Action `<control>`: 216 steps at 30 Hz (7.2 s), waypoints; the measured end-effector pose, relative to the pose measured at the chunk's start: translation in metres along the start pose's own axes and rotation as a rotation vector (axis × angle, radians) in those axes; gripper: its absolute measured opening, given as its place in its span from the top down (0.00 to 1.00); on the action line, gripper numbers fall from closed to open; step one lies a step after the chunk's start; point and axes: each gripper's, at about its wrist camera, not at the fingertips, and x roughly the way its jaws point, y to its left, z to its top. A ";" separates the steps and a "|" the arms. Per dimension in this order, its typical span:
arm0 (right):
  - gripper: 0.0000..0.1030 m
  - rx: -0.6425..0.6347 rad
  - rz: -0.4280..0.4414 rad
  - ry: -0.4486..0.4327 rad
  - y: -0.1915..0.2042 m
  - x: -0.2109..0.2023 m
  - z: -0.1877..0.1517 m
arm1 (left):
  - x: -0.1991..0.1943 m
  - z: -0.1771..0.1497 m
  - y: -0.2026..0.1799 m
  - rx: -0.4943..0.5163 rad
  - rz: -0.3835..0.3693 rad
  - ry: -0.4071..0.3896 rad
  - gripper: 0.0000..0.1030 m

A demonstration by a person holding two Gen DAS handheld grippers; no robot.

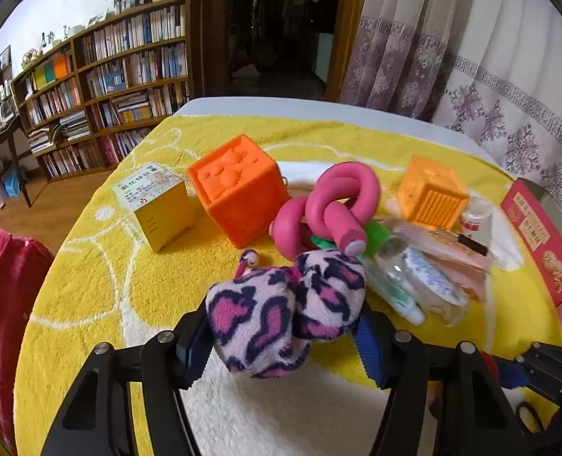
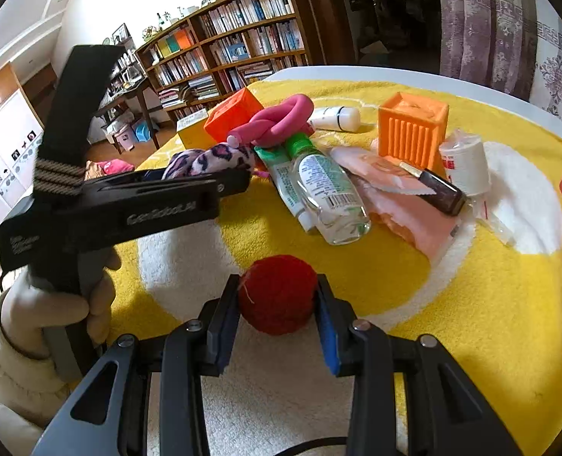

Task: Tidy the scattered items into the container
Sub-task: 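Grasp the leopard-print plush with the left gripper while the right holds the ball, then carry both items to the tin box and release them inside, then grasp the cream medicine box with the left gripper, then grasp the white cylindrical container with the right gripper while the left holds the box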

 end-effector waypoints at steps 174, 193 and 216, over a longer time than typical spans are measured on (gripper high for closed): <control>0.18 0.184 -0.325 -0.119 -0.096 -0.029 0.065 | -0.006 0.066 0.041 -0.009 -0.023 -0.143 0.35; 0.55 0.200 -0.289 -0.116 -0.111 -0.009 0.073 | 0.000 0.057 0.032 -0.002 -0.070 -0.118 0.35; 0.55 0.295 -0.291 -0.364 -0.121 -0.132 0.033 | -0.039 0.054 -0.077 0.145 -0.138 -0.148 0.35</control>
